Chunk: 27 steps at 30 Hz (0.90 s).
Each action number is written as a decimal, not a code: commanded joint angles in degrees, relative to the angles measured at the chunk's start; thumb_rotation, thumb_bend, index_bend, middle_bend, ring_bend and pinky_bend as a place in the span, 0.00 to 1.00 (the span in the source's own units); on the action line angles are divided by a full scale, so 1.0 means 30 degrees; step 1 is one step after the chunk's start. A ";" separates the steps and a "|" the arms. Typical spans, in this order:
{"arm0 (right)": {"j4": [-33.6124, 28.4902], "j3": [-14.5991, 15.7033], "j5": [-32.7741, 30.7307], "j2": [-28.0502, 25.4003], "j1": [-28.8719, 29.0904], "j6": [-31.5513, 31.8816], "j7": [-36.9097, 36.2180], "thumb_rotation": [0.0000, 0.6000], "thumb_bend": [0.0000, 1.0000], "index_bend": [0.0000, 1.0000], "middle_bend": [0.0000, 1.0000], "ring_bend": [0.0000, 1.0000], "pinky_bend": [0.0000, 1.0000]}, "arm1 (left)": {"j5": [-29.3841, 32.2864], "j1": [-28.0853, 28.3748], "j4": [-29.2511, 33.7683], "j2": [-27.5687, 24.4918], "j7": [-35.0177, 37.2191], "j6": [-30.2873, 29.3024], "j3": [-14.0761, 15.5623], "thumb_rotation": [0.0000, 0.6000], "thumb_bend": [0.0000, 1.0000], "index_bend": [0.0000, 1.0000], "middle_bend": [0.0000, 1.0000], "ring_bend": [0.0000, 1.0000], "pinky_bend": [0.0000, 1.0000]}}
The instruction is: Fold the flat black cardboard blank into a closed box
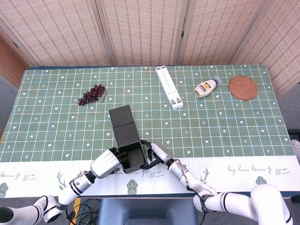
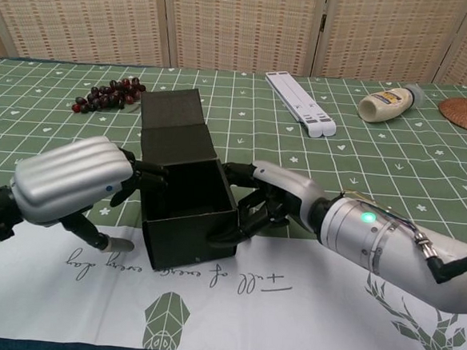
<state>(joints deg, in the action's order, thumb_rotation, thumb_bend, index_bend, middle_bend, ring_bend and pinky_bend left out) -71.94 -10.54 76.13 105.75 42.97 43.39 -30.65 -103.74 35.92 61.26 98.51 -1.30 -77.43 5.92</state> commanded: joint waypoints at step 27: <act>-0.0060 0.0155 0.0228 -0.0073 -0.0043 0.0016 -0.0293 1.00 0.24 0.19 0.33 0.70 0.99 | -0.0118 0.0383 -0.0017 0.0433 -0.0393 0.1073 -0.0092 1.00 0.10 0.57 0.53 0.60 0.51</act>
<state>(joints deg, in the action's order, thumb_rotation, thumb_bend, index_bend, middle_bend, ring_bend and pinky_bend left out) -72.12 -10.08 76.81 105.54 42.84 43.45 -31.52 -103.92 37.03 61.46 99.65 -2.68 -73.98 5.67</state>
